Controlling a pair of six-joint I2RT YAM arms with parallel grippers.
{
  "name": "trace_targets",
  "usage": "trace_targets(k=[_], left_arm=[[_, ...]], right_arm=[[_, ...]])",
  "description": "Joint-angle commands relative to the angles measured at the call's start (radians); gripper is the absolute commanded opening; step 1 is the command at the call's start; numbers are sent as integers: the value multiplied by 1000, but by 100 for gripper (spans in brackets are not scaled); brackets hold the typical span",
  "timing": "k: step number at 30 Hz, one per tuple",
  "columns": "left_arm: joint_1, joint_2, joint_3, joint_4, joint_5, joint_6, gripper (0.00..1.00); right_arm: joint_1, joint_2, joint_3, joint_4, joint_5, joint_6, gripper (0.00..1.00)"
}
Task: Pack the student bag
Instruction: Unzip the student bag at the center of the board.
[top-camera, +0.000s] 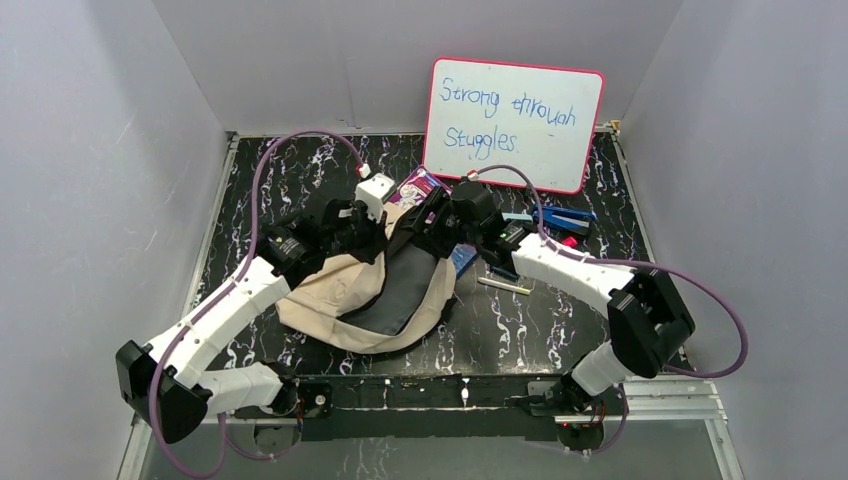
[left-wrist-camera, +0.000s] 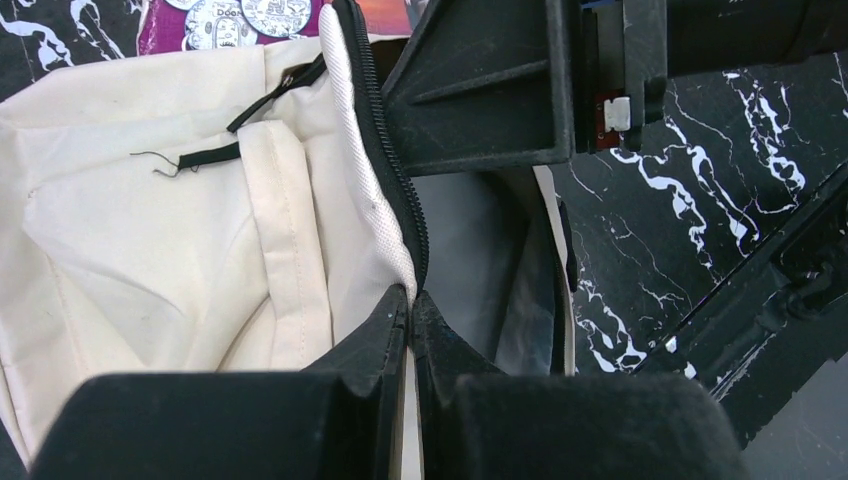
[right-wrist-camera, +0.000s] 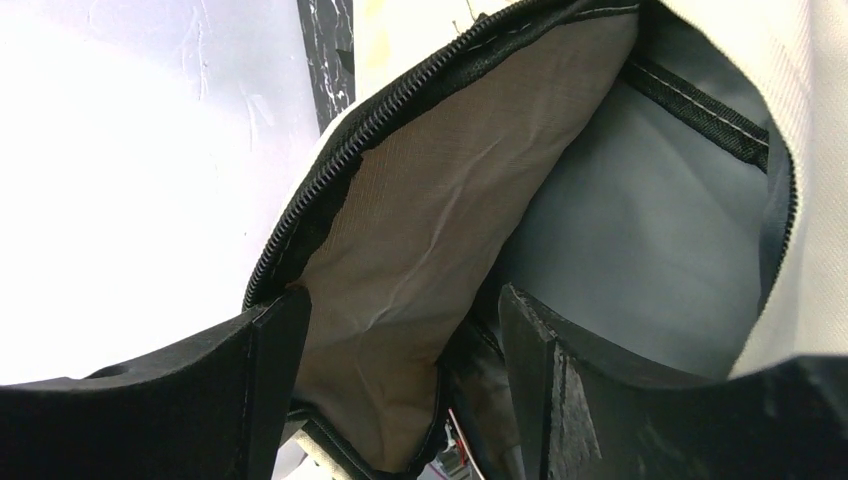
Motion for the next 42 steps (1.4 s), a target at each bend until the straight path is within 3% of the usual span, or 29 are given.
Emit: trace_targets(k=[1,9,20,22,26,31,38,42], left_arm=[[3,-7,-14,23,19,19,0],[3,5,-20,27,14,17,0],[3,12,-19,30,60,19,0],[4,10,-20,30,62,18,0],[3,21,-18,22,59,17,0],[3,46,-14,13,67,8,26],[-6,73,-5,40,88,-16,50],[-51,93,-5,51,41,-21,52]], right_arm=[[3,-66,-7,41,30,12,77],[3,-237,-49,-39,231,-19,80],[3,-24,71,-10,20,-40,76],[2,-6,63,36,-9,-32,68],[2,-17,19,116,-18,-18,37],[3,-32,18,128,-18,-30,9],[2,-37,7,144,-28,-20,1],[2,-33,2,156,-39,-12,1]])
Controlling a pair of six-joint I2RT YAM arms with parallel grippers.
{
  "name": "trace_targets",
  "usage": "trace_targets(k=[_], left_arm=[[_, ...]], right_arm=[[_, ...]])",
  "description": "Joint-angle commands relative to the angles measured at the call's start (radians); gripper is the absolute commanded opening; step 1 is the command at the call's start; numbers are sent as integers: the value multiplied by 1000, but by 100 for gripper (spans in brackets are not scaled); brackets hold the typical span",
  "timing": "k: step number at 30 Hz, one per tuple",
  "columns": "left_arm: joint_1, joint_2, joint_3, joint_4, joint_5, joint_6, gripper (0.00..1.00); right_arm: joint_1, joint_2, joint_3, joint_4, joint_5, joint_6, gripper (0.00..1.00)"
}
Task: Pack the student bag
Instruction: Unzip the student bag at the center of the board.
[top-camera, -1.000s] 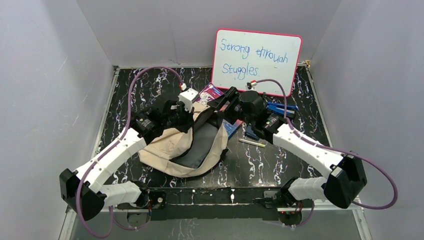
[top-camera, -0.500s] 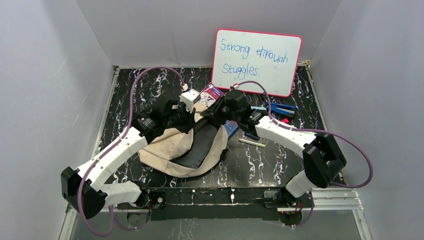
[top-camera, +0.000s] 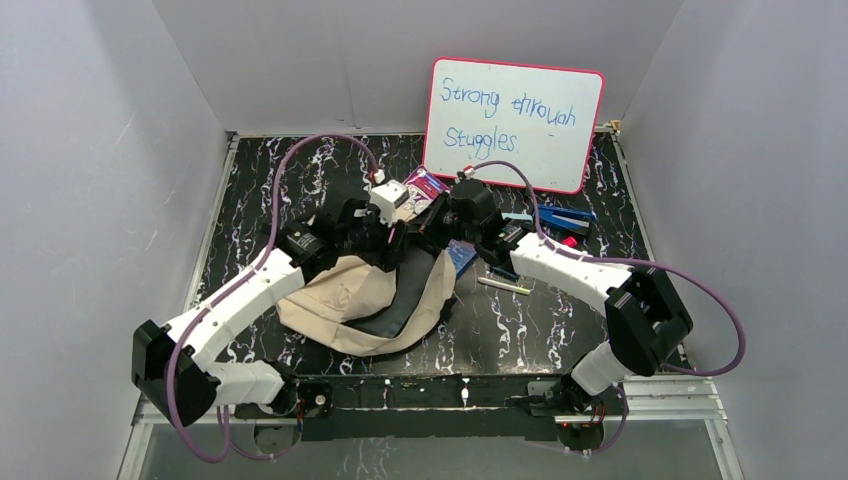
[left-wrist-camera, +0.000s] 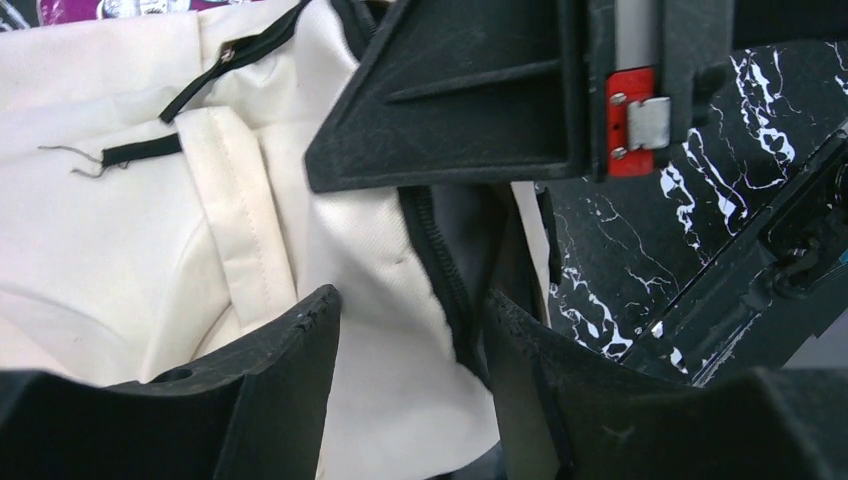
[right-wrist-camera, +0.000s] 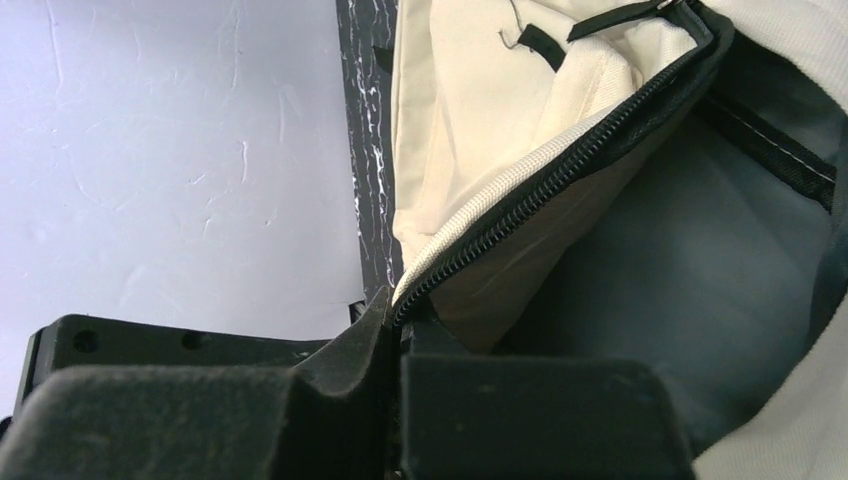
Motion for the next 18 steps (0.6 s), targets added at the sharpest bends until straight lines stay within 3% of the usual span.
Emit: trace_targets(k=[1,5,8,16,18], left_arm=[[-53,17,18,29,-43,-5,52],[-90,44,19,29,-117,6,52],[-99,53,17,29,-163,14,45],[-103,59,36,10,-299,25,0],[-103,49,46,0,-344,29,0]], right_arm=[[1,-44,1,88,-16,7,1],[2,-49,-5,94,-21,11,1],[2,-59,-10,94,-16,9,1],[2,-94,-38,81,19,-1,4],[1,-107,-43,65,36,-17,10]])
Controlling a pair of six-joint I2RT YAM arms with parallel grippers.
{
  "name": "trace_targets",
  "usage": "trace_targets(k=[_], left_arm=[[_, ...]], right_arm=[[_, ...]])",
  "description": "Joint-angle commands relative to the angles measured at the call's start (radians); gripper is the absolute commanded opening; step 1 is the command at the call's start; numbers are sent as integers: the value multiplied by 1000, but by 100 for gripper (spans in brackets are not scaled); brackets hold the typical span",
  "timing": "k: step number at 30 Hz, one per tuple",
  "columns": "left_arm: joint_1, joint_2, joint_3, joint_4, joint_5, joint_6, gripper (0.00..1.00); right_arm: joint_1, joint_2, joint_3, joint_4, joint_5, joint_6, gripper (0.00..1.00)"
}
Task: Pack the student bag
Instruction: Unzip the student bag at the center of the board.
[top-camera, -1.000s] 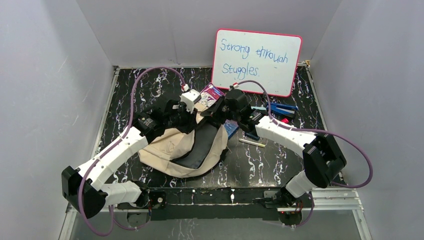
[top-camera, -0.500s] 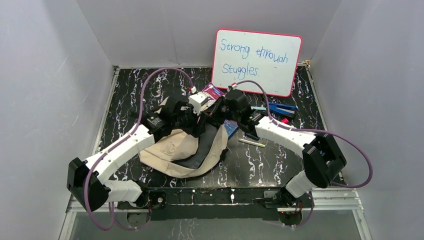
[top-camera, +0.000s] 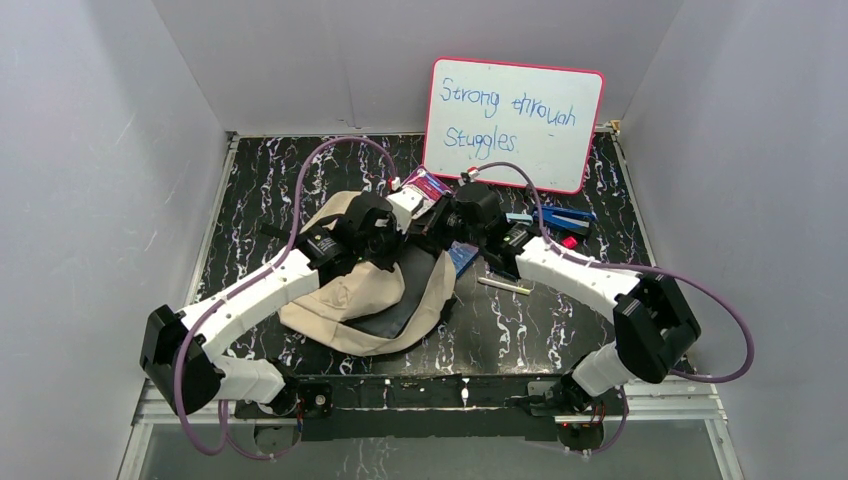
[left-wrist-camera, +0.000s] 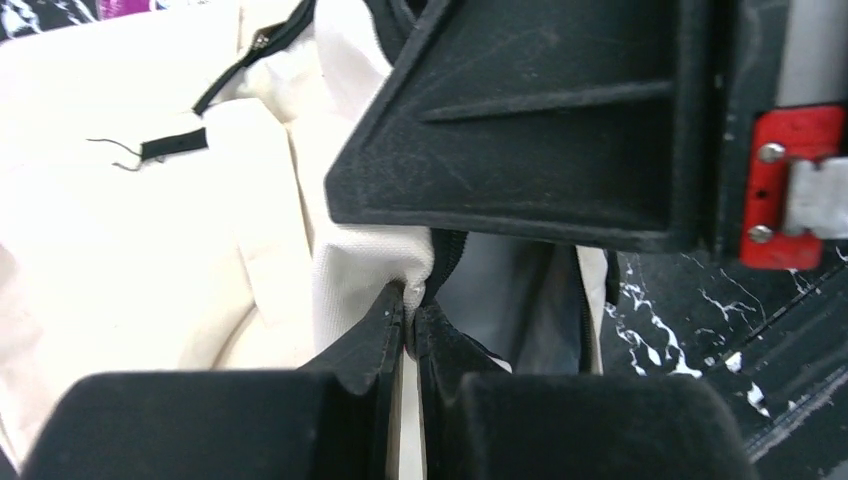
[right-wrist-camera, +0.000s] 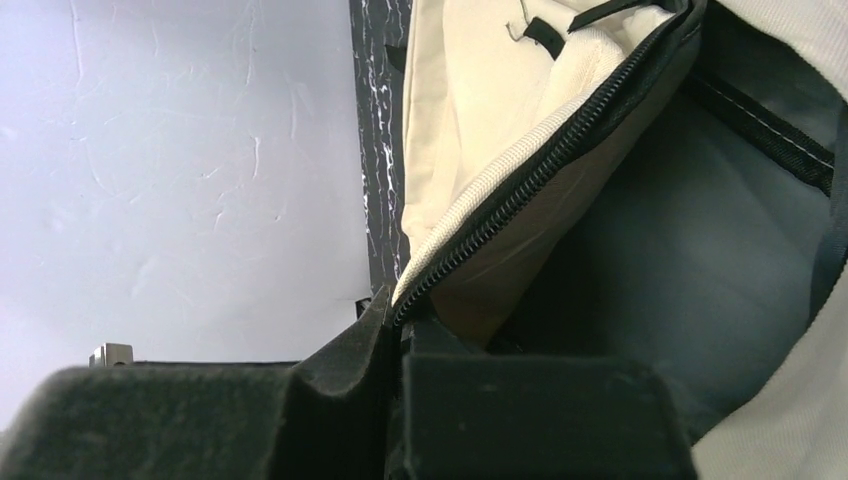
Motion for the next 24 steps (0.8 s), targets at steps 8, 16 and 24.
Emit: trace_targets(k=[8,16,24], left_arm=[[14,-41,117,-70,-285,14,0],[75,-48,188,-94,-269,4,0],[83,-86,194,-88,-277,3,0]], right_arm=[[0,-205,-53,-126,209,-207,56],[-1,-333,-155,-287,248,-297,67],[1,-148,-124,-251,103,-299,72]])
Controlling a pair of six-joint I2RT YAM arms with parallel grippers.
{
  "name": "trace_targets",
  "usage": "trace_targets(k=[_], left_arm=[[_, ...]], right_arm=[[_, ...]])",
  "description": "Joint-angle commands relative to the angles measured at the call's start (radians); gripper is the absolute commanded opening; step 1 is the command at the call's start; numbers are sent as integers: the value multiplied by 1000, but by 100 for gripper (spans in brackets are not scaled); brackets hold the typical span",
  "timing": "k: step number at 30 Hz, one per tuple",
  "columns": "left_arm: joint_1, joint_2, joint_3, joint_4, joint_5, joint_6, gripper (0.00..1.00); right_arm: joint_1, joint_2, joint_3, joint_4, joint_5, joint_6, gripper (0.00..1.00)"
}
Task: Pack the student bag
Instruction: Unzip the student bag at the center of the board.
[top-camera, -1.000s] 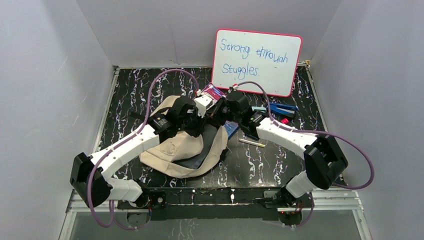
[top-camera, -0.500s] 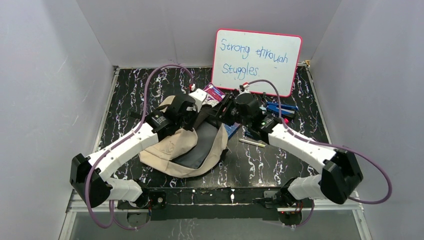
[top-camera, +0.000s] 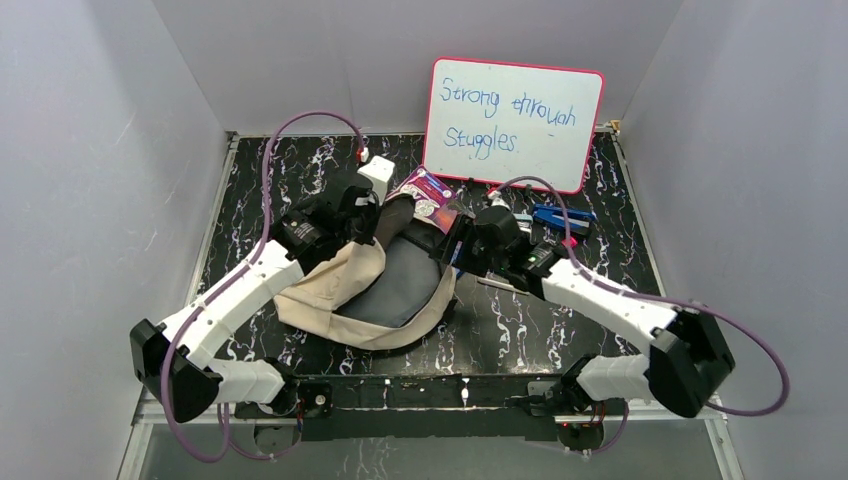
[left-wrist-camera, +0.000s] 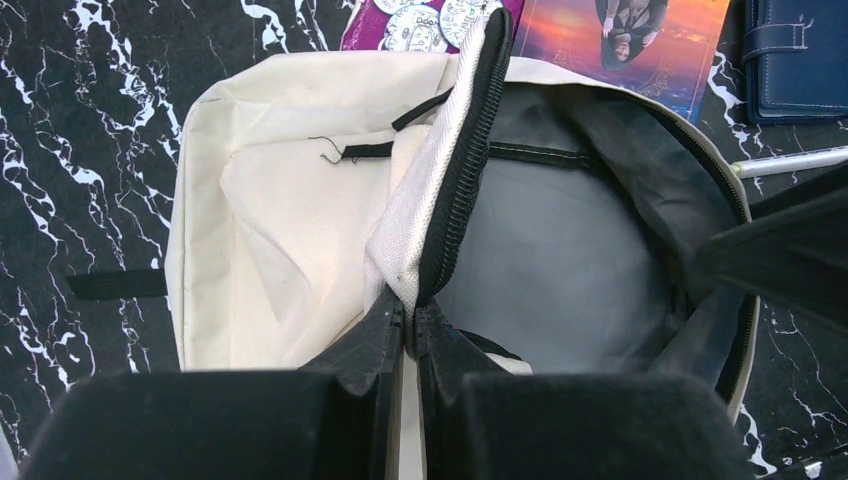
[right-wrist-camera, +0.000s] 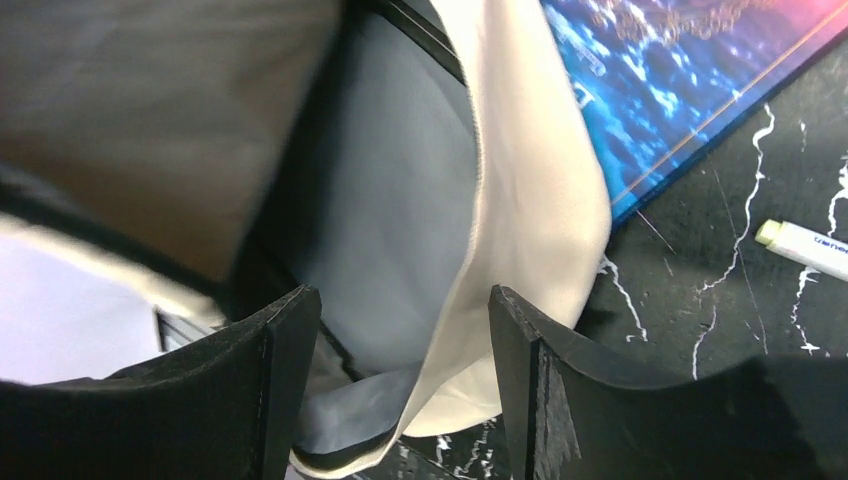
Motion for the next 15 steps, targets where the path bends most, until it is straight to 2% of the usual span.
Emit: trace_targets(k=[1,4,8,12,15], left_arm=[[7,-62,53,14,-44,-5,0],[9,-85,66,-3,-87,-17,0],[11,-116,99,-44,-177,-27,0],[11,-146,169,-99,-288,-43,0],[10,-169,229,-137,-380,-51,0]], right_arm=[[1,136,75,-6,-66,-32,71],[1,209,122,-22,-66,-51,61],[2,252,156,2,-66,-71,33],[2,300,237,103,-153,-121,7],[1,405,395,110,-258,-180,0]])
